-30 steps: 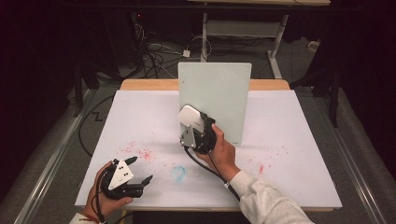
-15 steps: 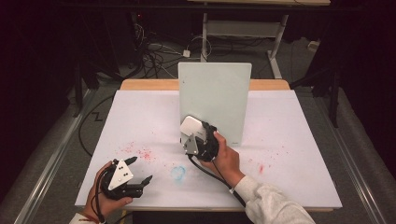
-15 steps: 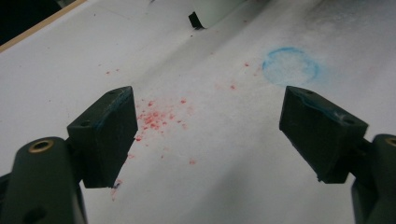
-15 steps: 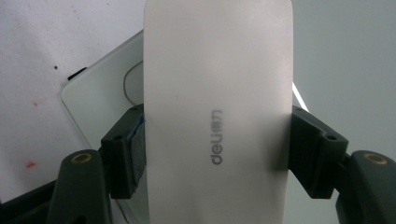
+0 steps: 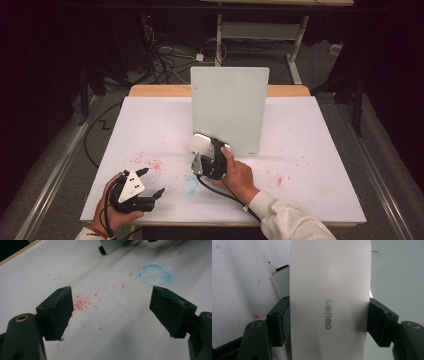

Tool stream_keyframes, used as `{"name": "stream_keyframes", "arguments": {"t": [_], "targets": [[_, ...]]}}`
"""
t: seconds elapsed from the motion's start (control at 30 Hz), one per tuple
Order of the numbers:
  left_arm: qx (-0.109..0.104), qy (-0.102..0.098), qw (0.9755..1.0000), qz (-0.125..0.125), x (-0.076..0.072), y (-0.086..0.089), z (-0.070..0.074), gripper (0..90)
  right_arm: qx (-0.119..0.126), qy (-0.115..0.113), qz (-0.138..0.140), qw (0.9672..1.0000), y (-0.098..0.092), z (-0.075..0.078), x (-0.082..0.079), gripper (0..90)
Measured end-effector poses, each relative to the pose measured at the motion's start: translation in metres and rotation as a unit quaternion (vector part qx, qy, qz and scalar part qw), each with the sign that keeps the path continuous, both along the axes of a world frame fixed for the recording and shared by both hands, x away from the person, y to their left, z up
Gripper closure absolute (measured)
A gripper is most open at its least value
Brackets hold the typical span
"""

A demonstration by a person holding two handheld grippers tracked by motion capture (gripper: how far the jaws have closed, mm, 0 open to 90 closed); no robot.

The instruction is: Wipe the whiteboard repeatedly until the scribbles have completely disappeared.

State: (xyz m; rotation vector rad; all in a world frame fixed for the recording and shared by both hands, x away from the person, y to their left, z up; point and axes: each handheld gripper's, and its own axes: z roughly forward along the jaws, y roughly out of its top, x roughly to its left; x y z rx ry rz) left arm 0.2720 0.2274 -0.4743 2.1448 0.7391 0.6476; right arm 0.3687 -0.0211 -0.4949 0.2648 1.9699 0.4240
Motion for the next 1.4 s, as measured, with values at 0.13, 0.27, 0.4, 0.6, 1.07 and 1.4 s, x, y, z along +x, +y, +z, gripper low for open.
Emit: {"name": "stream_keyframes", "arguments": {"t": [0.13,0.27,0.4,0.6,1.07,1.4], "targets": [[0.000,0.001,1.0000,-0.002,0.000,-0.001,0.000,18.8,-0.015,-0.004,0.008,0.9998,0.005,-0.004,-0.001,30.9],[0.000,0.001,1.0000,-0.002,0.001,-0.001,-0.001,18.8,-0.024,-0.012,0.013,0.9996,0.007,-0.006,-0.001,30.9],[0.000,0.002,1.0000,-0.001,0.001,-0.001,-0.001,18.8,-0.041,-0.019,0.020,0.9988,0.010,-0.008,-0.001,31.0],[-0.002,0.001,1.0000,0.002,0.000,0.000,0.000,18.8,-0.049,-0.010,0.021,0.9985,0.004,-0.005,0.000,31.1],[0.001,0.000,1.0000,0.004,-0.001,0.001,0.001,18.8,0.006,-0.018,-0.028,0.9994,-0.038,0.019,0.007,31.1],[0.000,0.000,1.0000,0.003,-0.001,0.000,0.000,18.8,-0.070,-0.010,0.015,0.9974,-0.002,-0.001,0.000,31.1]]}}
